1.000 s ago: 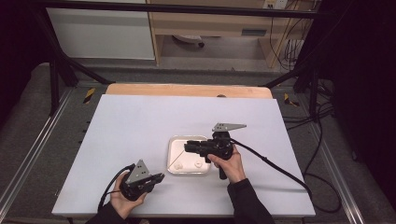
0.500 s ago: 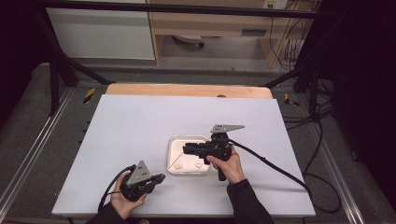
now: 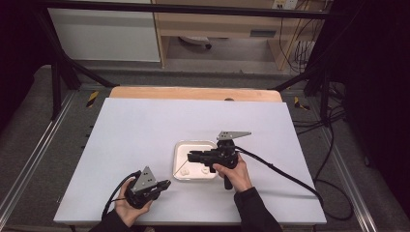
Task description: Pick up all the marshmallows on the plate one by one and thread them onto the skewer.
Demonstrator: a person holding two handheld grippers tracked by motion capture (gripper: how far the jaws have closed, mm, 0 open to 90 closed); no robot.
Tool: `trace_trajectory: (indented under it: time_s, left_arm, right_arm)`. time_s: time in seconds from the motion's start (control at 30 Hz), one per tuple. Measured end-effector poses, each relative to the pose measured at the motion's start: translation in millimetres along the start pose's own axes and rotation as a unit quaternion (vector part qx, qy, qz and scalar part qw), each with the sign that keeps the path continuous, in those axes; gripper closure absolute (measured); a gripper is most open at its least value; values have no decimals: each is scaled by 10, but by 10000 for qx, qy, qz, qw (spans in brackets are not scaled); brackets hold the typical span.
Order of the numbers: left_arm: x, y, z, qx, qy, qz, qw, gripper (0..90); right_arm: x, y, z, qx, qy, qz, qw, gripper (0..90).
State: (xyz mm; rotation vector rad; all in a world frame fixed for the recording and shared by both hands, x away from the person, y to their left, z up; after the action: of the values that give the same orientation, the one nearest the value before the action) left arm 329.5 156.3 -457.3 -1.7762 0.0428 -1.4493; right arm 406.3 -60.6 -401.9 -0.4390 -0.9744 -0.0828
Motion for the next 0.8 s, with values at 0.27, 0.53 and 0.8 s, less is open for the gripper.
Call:
trace_trajectory:
  time_s: [0.27, 0.53, 0.8]
  left_arm:
    - [-3, 6, -5, 53, 64, 29, 10000, 887]
    - [94, 2, -62, 50, 123, -141, 9998, 888]
    - [109, 99, -74, 13, -54, -83, 10000, 887]
  right_arm:
    - [-47, 26, 22, 64, -8, 30, 10000, 775]
    - [-182, 118, 40, 52, -89, 273, 9996, 773]
    - [-342, 248, 45, 40, -163, 361, 9992, 766]
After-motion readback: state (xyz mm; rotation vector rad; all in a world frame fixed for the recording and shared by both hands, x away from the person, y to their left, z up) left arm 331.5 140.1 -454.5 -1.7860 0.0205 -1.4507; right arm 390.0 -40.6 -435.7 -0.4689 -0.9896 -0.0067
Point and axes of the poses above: each handheld gripper's, and its own axes: y roughly forward along the jaws, x roughly out of its top, z roughly to its left, the point moved 4 cm from there along y, roughly forward along the jaws, and after that the axes turned 3 degrees about -x, right-handed, at the moved point
